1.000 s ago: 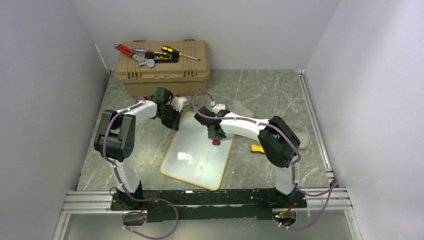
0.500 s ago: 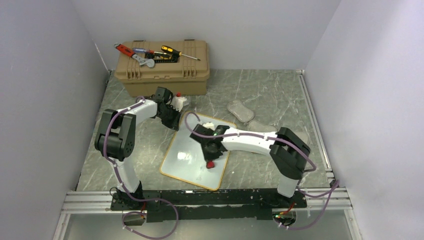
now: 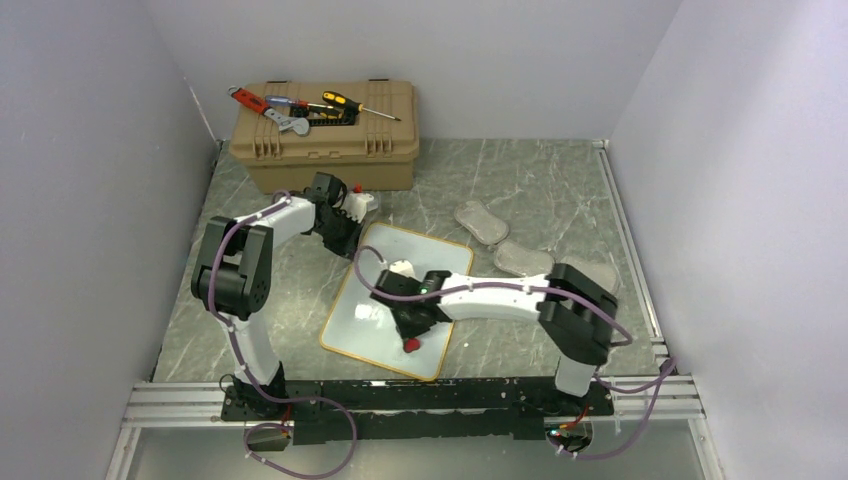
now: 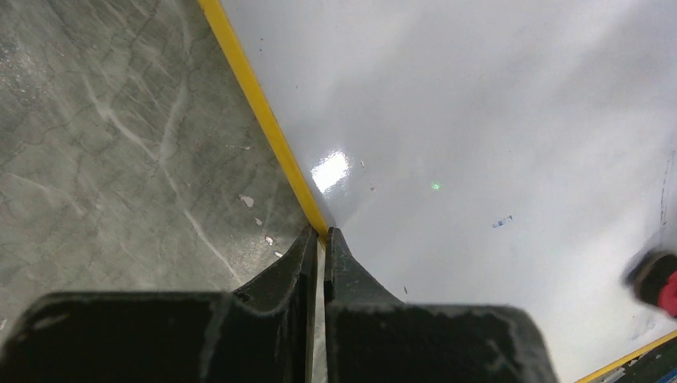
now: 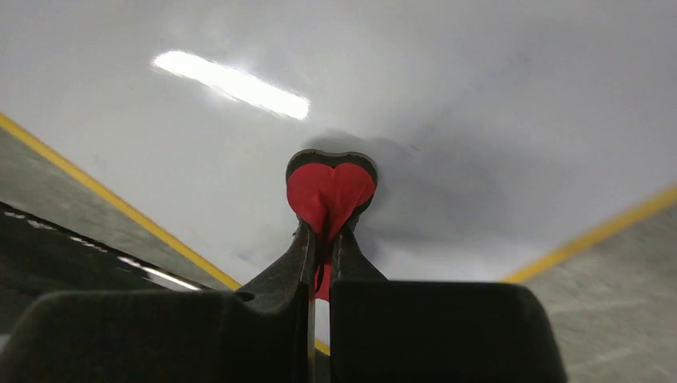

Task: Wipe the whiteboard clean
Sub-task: Erase the whiteboard at the center of the board.

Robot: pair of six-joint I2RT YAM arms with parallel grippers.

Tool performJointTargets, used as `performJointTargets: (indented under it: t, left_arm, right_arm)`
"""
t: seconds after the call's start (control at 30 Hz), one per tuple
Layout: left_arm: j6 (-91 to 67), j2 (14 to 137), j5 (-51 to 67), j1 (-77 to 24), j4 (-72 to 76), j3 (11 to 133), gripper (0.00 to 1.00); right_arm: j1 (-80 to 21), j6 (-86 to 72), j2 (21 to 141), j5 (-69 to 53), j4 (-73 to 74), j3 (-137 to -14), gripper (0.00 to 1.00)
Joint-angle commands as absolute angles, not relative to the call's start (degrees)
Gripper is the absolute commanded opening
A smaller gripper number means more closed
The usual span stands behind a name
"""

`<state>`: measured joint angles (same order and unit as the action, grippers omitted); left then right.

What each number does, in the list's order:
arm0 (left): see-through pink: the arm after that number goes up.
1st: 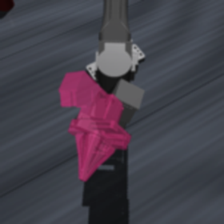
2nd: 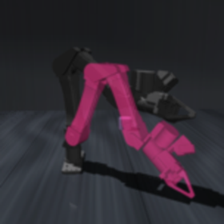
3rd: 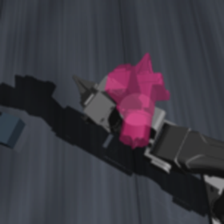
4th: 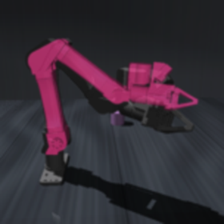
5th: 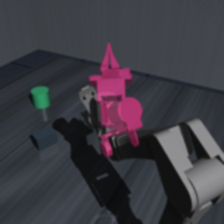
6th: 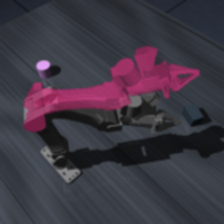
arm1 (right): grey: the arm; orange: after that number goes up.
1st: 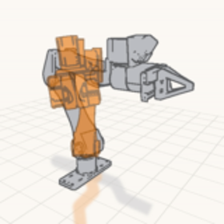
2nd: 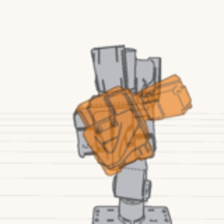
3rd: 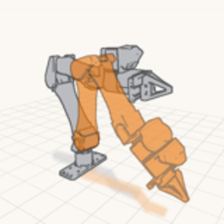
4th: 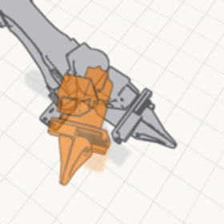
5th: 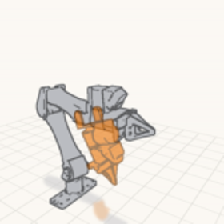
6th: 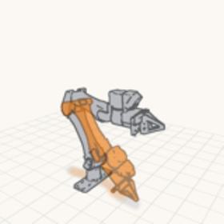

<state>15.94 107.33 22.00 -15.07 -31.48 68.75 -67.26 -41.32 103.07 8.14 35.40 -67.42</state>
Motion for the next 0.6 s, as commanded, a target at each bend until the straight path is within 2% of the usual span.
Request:
performJointTargets:
  t: [0.0, 0.17, 0.47, 0.57]
  left_arm:
    - [17.20, 111.18, 20.01, -15.64, -36.75, 66.99, 0.02]
    - [17.36, 111.41, 19.78, -15.64, -36.91, 67.03, 0.02]
    - [17.60, 111.60, 19.63, -15.64, -37.69, 67.89, 0.01]
    - [17.73, 111.82, 19.62, -15.64, -37.71, 67.91, 0.01]
  right_arm:
    - [-67.13, -44.00, 96.45, 14.12, 38.44, -58.06, 0.00]
    - [-67.24, -44.83, 94.49, 16.66, 36.79, -58.12, 0.00]
    - [-70.89, -39.68, 110.57, 19.28, 33.12, -77.01, 0.00]
    - [-71.28, -39.15, 113.18, 19.94, 33.04, -79.13, 0.00]
